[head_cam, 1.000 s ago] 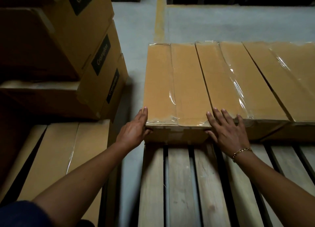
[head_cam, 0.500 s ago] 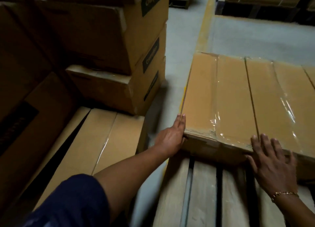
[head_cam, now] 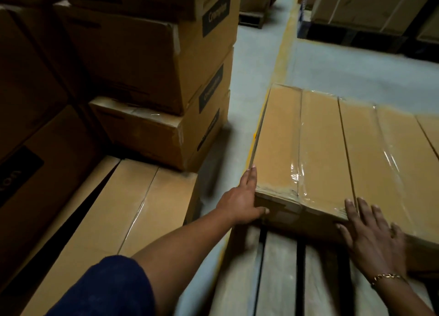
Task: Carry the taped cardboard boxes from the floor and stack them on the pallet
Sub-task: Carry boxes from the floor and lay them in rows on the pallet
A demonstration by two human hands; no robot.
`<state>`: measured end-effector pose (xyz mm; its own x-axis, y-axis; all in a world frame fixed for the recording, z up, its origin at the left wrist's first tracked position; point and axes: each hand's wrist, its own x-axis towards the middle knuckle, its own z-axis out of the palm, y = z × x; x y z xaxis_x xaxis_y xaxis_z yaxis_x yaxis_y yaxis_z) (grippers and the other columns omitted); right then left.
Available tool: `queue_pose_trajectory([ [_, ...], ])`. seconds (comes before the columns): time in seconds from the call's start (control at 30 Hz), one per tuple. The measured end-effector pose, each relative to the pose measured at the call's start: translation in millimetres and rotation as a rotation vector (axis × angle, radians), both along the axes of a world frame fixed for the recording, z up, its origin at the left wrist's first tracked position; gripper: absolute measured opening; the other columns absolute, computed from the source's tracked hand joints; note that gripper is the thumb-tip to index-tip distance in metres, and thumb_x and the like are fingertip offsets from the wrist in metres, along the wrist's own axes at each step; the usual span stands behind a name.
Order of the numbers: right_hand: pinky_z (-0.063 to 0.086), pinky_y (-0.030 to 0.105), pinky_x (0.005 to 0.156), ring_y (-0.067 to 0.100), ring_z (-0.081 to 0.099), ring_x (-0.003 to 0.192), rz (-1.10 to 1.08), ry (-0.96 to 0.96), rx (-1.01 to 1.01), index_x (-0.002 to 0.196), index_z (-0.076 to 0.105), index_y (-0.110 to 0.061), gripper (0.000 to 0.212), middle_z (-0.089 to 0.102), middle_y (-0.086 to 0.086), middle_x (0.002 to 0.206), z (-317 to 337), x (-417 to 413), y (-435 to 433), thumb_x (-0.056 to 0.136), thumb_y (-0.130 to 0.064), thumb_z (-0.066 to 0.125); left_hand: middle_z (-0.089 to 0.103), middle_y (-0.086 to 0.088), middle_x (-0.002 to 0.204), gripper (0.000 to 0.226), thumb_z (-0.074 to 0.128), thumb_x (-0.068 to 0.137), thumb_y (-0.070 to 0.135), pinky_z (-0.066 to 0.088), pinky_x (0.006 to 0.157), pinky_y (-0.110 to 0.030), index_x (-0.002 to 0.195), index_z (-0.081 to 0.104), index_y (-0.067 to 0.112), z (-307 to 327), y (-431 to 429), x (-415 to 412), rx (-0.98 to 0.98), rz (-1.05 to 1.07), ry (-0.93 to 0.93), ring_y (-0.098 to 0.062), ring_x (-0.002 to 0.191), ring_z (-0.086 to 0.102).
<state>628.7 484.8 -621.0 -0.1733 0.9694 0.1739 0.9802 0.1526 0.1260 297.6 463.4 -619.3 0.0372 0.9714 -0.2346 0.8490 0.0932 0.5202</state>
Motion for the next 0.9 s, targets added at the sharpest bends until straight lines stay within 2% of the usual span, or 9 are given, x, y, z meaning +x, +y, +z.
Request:
queue_pose_trajectory([
  [0.1,0.035,0.059,0.107,0.032,0.04,0.143,-0.039,-0.018,-0.072,0.155,0.035,-0.03,0.069,0.037,0.003,0.16,2,-1,-1,0.092,-0.053,0.052,-0.005,0.008,0.171,0.103,0.043,0.084,0.085,0.031,0.116,-0.051,0.156,-0.019,0.045,-1,4,-3,-0.035,0.061,-0.224,-0.028,0.151,0.03],
  [0.17,0.028,0.057,0.113,0.029,0.031,0.148,-0.058,-0.012,-0.116,0.157,0.029,-0.033,0.074,0.027,-0.001,0.164,5,-1,-1,0.091,-0.056,0.053,0.013,0.003,0.17,0.095,0.039,0.083,0.088,0.028,0.117,-0.05,0.156,-0.01,0.051,-2,8,-1,-0.036,0.214,-0.369,-0.028,0.151,0.03],
  [0.27,0.02,0.055,0.117,0.025,0.02,0.153,-0.075,0.011,-0.141,0.159,0.021,-0.037,0.074,0.016,-0.004,0.167,7,-4,-2,0.093,-0.06,0.046,0.031,-0.001,0.165,0.091,0.052,0.086,0.078,0.029,0.117,-0.046,0.16,0.014,0.043,-13,10,10,-0.108,0.475,-0.621,-0.029,0.149,0.032],
  [0.33,0.019,0.055,0.119,0.025,0.016,0.153,-0.081,0.03,-0.149,0.159,0.02,-0.036,0.074,0.015,-0.003,0.168,9,-7,0,0.094,-0.062,0.044,0.04,0.003,0.159,0.094,0.056,0.077,0.083,0.031,0.119,-0.046,0.157,0.031,0.041,-24,8,21,-0.132,0.609,-0.858,-0.027,0.147,0.037],
  [0.4,0.016,0.055,0.119,0.025,0.013,0.154,-0.069,0.032,-0.165,0.159,0.017,-0.036,0.075,0.013,-0.002,0.169,13,-10,2,0.094,-0.066,0.04,0.053,0.008,0.148,0.091,0.051,0.075,0.09,0.033,0.119,-0.046,0.148,0.051,0.036,-36,4,26,-0.16,0.763,-1.121,-0.021,0.14,0.045],
  [0.43,0.015,0.055,0.119,0.025,0.011,0.154,-0.066,0.036,-0.182,0.16,0.014,-0.035,0.077,0.01,-0.002,0.169,17,-11,3,0.094,-0.068,0.037,0.056,0.009,0.143,0.083,0.045,0.082,0.086,0.032,0.118,-0.046,0.143,0.058,0.031,-42,0,25,-0.168,0.829,-1.191,-0.019,0.136,0.047],
  [0.53,0.01,0.051,0.122,0.02,0.005,0.155,-0.073,0.059,-0.221,0.161,0.008,-0.031,0.078,0.003,-0.006,0.169,22,-9,2,0.096,-0.069,0.031,0.055,0.001,0.145,0.067,0.031,0.102,0.066,0.032,0.113,-0.046,0.14,0.061,0.02,-66,-10,9,-0.232,0.921,-1.078,-0.022,0.134,0.046],
  [0.67,0.015,0.05,0.122,0.018,0.01,0.155,-0.072,0.092,-0.201,0.16,0.017,-0.031,0.07,0.008,-0.009,0.169,20,-2,-1,0.099,-0.058,0.038,0.042,-0.003,0.159,0.06,0.035,0.106,0.056,0.027,0.116,-0.044,0.151,0.049,0.019,-97,-16,-2,-0.361,0.894,-0.957,-0.027,0.146,0.037],
  [0.9,0.016,0.052,0.12,0.019,0.016,0.153,-0.09,0.127,-0.183,0.158,0.026,-0.032,0.066,0.016,-0.009,0.168,12,2,2,0.099,-0.051,0.047,0.059,0.0,0.141,0.052,0.039,0.107,0.047,0.031,0.096,-0.026,0.144,0.055,0.015,-92,-9,17,-0.404,0.822,-1.069,-0.017,0.125,0.052],
])
